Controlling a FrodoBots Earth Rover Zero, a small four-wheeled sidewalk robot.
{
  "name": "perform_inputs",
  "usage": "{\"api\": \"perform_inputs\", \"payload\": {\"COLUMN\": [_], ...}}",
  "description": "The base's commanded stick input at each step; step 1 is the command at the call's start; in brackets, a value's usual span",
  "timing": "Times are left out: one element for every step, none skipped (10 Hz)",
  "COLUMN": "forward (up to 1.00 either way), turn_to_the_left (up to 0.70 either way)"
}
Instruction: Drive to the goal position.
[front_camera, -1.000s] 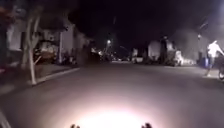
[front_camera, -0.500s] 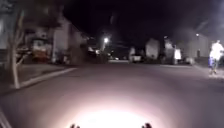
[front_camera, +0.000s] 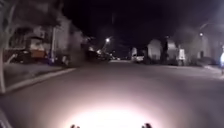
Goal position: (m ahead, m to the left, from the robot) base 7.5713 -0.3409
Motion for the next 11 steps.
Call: {"api": "perform_inputs", "payload": {"forward": [0.85, 0.85, 0.85, 0.85, 0.85, 0.85, 0.85, 0.85, 0.85, 0.85, 0.85], "turn_to_the_left": [0.0, 0.0, 0.0, 0.0, 0.0, 0.0, 0.0, 0.0, 0.0, 0.0, 0.0]}}
